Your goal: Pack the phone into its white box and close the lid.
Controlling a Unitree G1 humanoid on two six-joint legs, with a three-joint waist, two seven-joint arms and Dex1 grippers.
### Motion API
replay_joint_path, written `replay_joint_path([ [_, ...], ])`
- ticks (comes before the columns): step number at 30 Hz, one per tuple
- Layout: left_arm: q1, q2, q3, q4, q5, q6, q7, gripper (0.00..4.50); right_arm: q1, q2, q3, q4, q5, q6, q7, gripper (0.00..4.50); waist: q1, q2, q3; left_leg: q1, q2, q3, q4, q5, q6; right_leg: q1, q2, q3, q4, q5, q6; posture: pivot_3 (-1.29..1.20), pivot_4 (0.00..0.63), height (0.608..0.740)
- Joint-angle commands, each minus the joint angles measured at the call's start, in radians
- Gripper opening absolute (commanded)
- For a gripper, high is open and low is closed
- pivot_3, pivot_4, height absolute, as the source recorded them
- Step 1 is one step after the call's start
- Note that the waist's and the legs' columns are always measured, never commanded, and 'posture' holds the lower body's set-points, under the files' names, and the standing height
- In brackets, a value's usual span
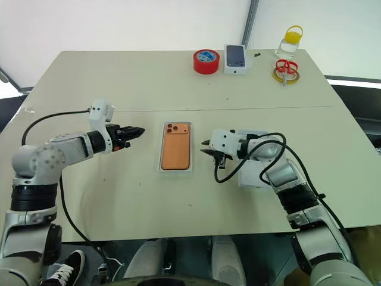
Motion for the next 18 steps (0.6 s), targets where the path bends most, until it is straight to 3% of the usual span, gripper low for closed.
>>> replay_joint_path([
  [1, 0.063, 0.053, -0.141, 0.021, 0.182, -0.316, -0.211, 0.05, -0.052, 0.014, -0.002, 0.064, -0.071, -0.073, -0.086, 0.00, -0.001, 0.000, 0.000, 0.000, 0.000, 0.001, 0.000, 0.000, 0.000, 0.000, 0.000, 0.000, -0.001, 0.000, 0.000, 0.00, 0.150, 0.739],
  [5, 0.117, 0.090, -0.252, 0.129, 0.409, -0.683, -0.303, 0.05, -0.066, 0.038, 0.024, 0.117, -0.124, -0.113, -0.131, 0.00, -0.001, 0.000, 0.000, -0.001, 0.001, 0.002, -0.001, -0.001, 0.002, 0.000, -0.001, 0.000, -0.005, 0.001, -0.002, 0.00, 0.150, 0.739],
  [9, 0.129, 0.088, -0.287, 0.239, 0.520, -0.913, -0.358, 0.05, -0.054, 0.055, 0.033, 0.111, -0.133, -0.124, -0.137, 0.00, -0.001, 0.001, 0.000, -0.003, 0.002, 0.002, -0.001, -0.001, 0.003, -0.003, -0.001, 0.000, -0.005, 0.001, -0.002, 0.00, 0.150, 0.739],
  [18, 0.021, -0.095, -0.343, 0.326, 0.559, -0.887, -0.433, 0.05, -0.035, 0.032, 0.032, 0.096, -0.125, -0.125, -0.085, 0.00, 0.017, 0.001, 0.000, -0.004, 0.001, 0.003, 0.001, -0.002, 0.005, -0.001, -0.001, -0.001, -0.004, 0.003, 0.002, 0.00, 0.150, 0.739],
])
